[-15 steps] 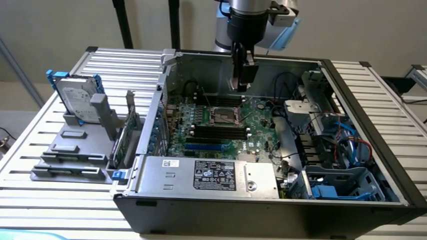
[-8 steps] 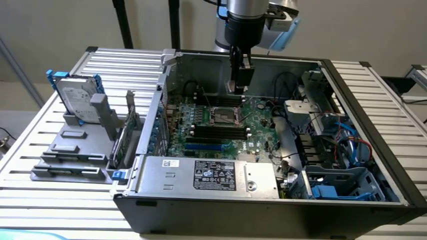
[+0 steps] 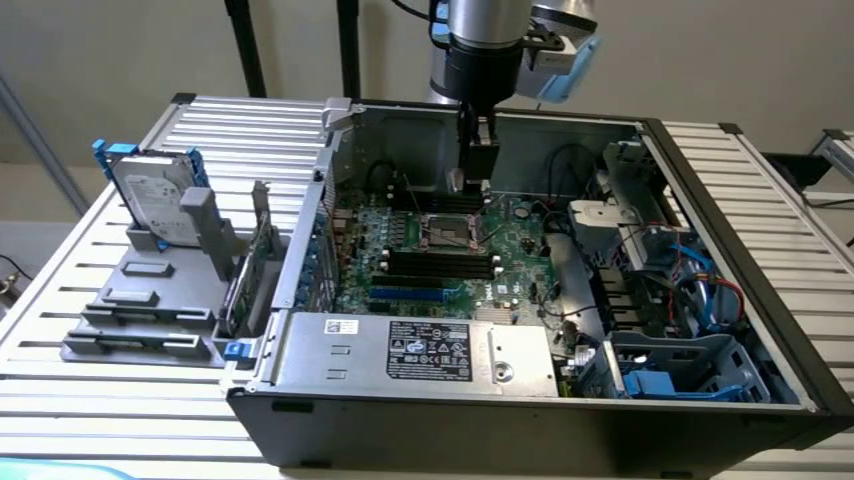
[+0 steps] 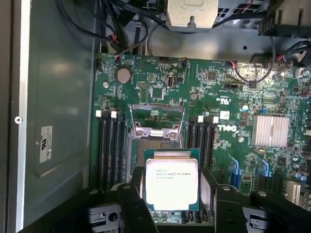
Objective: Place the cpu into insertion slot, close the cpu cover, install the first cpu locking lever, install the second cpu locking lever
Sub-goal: 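Place the cpu into insertion slot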
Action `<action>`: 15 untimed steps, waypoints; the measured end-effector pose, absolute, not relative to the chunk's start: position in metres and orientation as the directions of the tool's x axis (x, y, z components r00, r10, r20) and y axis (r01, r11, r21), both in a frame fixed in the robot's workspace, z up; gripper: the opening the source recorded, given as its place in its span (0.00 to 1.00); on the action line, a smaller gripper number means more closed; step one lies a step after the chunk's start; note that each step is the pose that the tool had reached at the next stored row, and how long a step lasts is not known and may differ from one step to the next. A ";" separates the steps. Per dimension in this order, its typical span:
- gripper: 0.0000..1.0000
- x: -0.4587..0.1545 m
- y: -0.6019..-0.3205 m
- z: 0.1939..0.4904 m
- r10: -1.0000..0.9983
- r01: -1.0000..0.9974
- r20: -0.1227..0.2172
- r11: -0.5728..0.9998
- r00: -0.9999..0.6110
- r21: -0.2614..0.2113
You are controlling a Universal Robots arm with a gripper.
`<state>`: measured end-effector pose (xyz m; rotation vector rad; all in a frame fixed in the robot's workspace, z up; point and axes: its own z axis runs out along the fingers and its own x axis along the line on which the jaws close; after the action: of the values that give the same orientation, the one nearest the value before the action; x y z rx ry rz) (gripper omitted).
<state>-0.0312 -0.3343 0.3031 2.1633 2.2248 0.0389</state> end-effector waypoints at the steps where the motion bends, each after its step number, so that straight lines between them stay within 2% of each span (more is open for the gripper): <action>1: 0.55 -0.033 -0.334 0.302 1.000 0.999 -0.012 0.026 -0.025 0.044; 15: 0.55 -0.041 -0.329 0.279 1.000 0.999 -0.020 0.001 0.000 0.044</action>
<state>-0.0411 -0.3294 0.2790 2.1888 2.1897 0.0265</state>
